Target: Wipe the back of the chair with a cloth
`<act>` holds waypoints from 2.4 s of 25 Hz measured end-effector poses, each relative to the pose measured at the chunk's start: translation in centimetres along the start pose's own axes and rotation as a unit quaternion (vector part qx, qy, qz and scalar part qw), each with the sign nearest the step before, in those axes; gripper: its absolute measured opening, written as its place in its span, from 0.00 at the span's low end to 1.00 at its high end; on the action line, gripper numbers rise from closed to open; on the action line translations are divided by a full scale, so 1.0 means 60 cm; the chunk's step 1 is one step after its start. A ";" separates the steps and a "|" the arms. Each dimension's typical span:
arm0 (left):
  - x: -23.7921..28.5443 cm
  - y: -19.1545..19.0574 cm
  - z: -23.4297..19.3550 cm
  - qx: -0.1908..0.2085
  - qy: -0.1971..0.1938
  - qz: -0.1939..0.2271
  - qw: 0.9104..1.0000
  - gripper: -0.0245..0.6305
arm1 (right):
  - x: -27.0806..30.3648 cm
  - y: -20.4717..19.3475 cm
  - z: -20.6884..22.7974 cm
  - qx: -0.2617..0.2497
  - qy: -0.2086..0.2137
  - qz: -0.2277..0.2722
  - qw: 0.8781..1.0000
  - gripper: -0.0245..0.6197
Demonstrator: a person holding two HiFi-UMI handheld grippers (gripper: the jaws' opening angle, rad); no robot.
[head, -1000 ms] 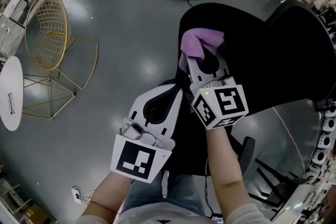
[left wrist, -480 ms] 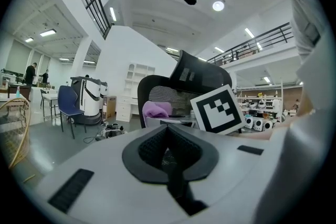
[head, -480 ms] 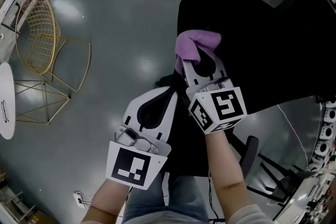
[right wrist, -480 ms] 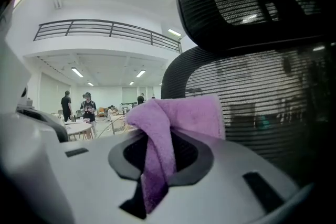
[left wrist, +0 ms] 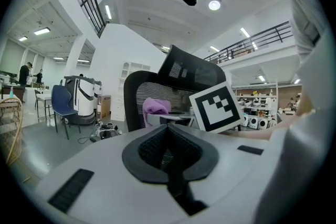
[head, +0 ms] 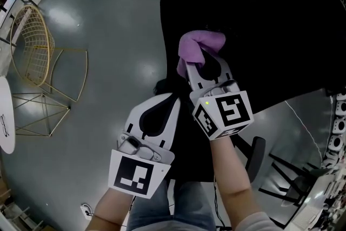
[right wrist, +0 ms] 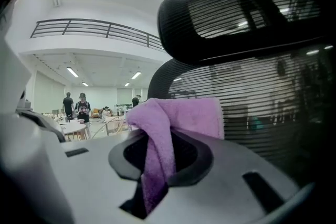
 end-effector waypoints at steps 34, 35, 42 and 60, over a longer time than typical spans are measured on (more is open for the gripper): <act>0.083 0.017 0.160 0.021 -0.081 0.003 0.997 0.05 | -0.204 0.001 0.213 0.040 -0.120 0.008 0.992 0.14; 0.086 0.017 0.165 0.022 -0.083 0.003 0.996 0.05 | -0.209 0.001 0.218 0.040 -0.122 0.008 0.992 0.14; 0.094 0.017 0.193 0.019 -0.089 0.004 0.996 0.05 | -0.251 -0.002 0.250 0.039 -0.142 0.010 0.989 0.14; 0.132 0.026 0.282 0.019 -0.124 0.007 0.992 0.05 | -0.378 -0.005 0.345 0.046 -0.204 0.009 0.978 0.14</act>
Point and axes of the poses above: the fingertips, and each gripper's own axes: x forward along the fingers, z to its right, y out of its top, the point moved 8 cm from there along -x, backward along the fingers, and after that the axes turned 4 degrees about x, right-handed, at the moved point
